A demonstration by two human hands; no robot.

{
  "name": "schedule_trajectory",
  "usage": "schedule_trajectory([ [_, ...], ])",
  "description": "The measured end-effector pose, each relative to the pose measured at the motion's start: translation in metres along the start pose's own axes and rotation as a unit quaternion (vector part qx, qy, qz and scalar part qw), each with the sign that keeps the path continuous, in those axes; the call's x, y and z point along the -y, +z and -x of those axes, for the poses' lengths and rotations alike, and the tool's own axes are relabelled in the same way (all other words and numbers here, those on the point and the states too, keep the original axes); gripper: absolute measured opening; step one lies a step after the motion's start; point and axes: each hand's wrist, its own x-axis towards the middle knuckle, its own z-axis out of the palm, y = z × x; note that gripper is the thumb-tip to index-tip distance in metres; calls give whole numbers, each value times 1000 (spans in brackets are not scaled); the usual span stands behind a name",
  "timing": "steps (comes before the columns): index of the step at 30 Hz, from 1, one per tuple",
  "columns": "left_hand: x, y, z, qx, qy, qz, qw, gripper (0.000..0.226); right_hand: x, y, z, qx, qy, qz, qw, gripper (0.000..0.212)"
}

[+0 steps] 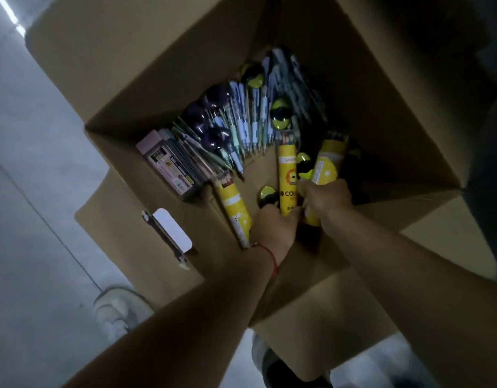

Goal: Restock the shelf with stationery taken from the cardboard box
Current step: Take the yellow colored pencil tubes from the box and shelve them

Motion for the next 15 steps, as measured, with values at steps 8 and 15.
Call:
schedule_trajectory([
  [8, -24, -36, 53, 112, -32, 141, 983, 29, 13, -33, 52, 26, -67, -19, 997, 49],
  [15, -76, -172, 208, 223, -62, 332, 914, 26, 64, -133, 241, 58, -118, -91, 987, 26],
])
